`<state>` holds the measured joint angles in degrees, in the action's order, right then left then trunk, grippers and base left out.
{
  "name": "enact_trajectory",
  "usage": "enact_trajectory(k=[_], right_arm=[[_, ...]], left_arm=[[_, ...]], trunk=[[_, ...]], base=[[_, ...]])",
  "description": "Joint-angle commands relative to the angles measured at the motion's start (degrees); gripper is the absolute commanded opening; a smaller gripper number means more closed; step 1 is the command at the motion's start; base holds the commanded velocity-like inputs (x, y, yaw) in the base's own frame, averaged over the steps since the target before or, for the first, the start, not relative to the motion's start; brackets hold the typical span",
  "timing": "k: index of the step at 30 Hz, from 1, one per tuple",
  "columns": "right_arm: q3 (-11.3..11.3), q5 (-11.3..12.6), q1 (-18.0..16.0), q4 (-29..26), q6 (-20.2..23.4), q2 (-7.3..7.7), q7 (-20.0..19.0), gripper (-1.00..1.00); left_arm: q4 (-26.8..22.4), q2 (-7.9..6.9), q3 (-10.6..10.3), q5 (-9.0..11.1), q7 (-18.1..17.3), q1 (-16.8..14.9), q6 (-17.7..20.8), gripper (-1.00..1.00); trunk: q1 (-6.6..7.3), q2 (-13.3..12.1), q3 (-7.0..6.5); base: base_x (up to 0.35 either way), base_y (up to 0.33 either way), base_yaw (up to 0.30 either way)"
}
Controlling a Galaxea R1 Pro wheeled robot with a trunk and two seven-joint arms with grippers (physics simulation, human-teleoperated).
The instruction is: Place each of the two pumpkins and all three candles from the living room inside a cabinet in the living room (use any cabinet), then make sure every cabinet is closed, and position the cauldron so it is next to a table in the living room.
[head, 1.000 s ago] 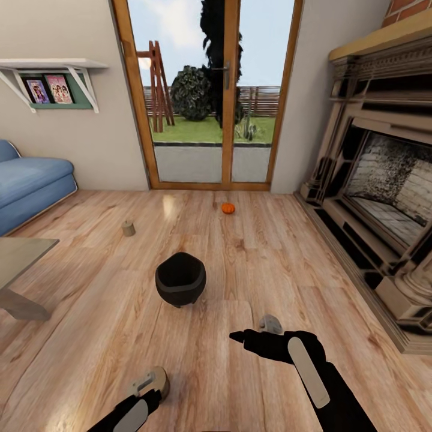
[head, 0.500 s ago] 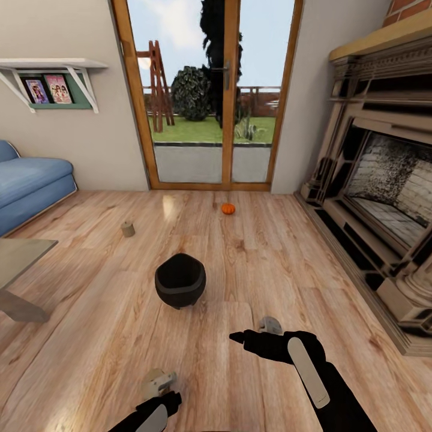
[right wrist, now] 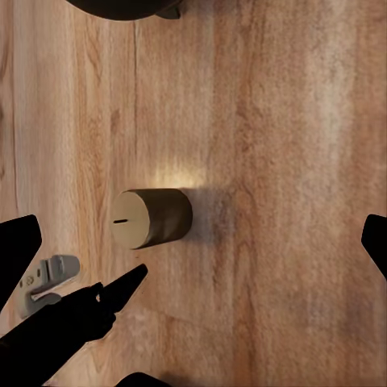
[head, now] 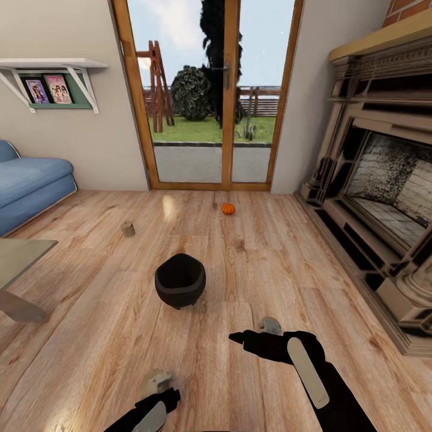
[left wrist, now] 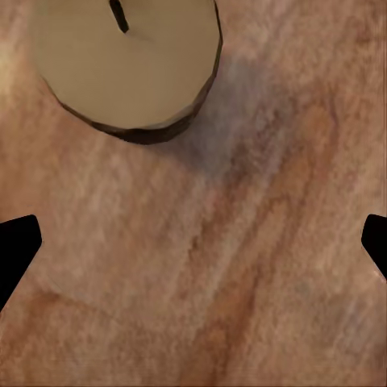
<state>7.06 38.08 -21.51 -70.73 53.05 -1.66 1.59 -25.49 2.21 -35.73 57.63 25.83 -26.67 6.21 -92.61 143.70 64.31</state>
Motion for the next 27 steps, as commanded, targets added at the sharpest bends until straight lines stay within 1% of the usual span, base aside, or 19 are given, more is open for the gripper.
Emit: enact_trajectory(k=[1,2,3,4,5,6,8,10,12,14,15,16,20,22,24,27], right_arm=[[0.0,0.2,0.0,0.0,0.2,-0.01,0.2,1.00],[0.0,0.2,0.0,0.0,0.2,-0.01,0.2,1.00],[0.0,0.1,0.0,0.0,0.2,-0.01,0.2,1.00],[0.0,0.1,0.0,0.0,0.2,-0.01,0.2,1.00],[0.0,0.1,0.0,0.0,0.2,-0.01,0.2,1.00],[0.0,0.1,0.0,0.0,0.2,-0.01,0.2,1.00],[0.0,0.1,0.0,0.0,0.2,-0.01,0.2,1.00],[0.0,0.1,0.0,0.0,0.2,-0.01,0.2,1.00],[0.0,0.1,0.0,0.0,0.2,-0.01,0.4,1.00],[0.0,0.1,0.0,0.0,0.2,-0.01,0.7,1.00],[0.0,0.1,0.0,0.0,0.2,-0.01,0.9,1.00],[0.0,0.1,0.0,0.0,0.2,-0.01,1.3,1.00],[0.1,0.1,0.0,-0.1,0.2,-0.01,1.6,1.00],[0.1,0.1,0.0,-0.1,0.2,-0.01,1.6,1.00],[0.1,0.1,0.0,-0.4,0.2,-0.01,1.6,1.00],[0.1,0.1,0.0,-0.6,0.2,-0.01,1.6,1.00]], left_arm=[[-0.6,-0.53,-0.3,0.3,0.4,-0.2,0.3,1.00],[-1.0,-0.85,-0.3,0.4,0.4,-0.3,0.4,1.00],[-1.8,-1.61,-0.2,0.6,0.4,-0.6,0.5,1.00],[-2.2,-2.00,-0.2,0.7,0.4,-0.8,0.6,1.00],[-3.7,-2.97,-0.1,0.9,0.5,-1.3,1.5,1.00],[-4.7,-3.39,0.0,1.0,0.6,-1.7,2.9,1.00],[-5.6,-3.68,0.0,1.0,0.7,-2.1,5.0,1.00],[-7.3,-3.95,0.1,1.0,1.1,-2.7,9.2,1.00],[-8.0,-4.05,0.3,0.9,1.3,-2.9,10.5,1.00],[-8.9,-4.19,1.3,0.9,1.4,-3.3,11.8,1.00],[-9.3,-4.40,2.3,0.9,1.4,-3.6,12.4,1.00],[-9.6,-4.75,3.9,0.8,1.4,-4.0,12.9,1.00],[-9.8,-5.38,6.5,0.7,1.5,-5.5,14.1,1.00],[-9.7,-5.51,6.7,0.7,1.5,-5.8,14.4,1.00],[-9.7,-6.09,7.0,0.8,1.5,-6.1,14.7,1.00],[-9.7,-6.54,7.1,0.8,1.5,-6.2,14.8,1.00]], trunk=[[0.01,0.0,0.05],[0.01,0.0,0.05],[0.01,0.0,0.05],[0.01,0.0,0.05],[0.01,0.0,0.05],[0.01,0.0,0.05],[0.01,0.0,0.05],[0.01,0.0,0.05],[0.01,0.0,0.05],[0.01,0.0,0.05],[0.01,0.0,0.05],[0.01,0.0,0.05],[0.01,0.0,0.05],[0.01,0.0,0.05],[0.01,0.0,0.05],[0.01,0.0,0.05]], base=[[0.000,0.000,0.000],[0.000,0.000,0.000],[0.000,0.000,0.000],[0.000,0.000,0.000],[0.000,0.000,0.000],[0.000,0.000,0.000],[0.000,0.000,0.000],[0.000,0.000,0.000],[0.000,0.000,0.000],[0.000,0.000,0.000],[0.000,0.000,0.000],[0.000,0.000,0.000],[0.000,0.000,0.000],[0.000,0.000,0.000],[0.000,0.000,0.000],[0.000,0.000,0.000]])
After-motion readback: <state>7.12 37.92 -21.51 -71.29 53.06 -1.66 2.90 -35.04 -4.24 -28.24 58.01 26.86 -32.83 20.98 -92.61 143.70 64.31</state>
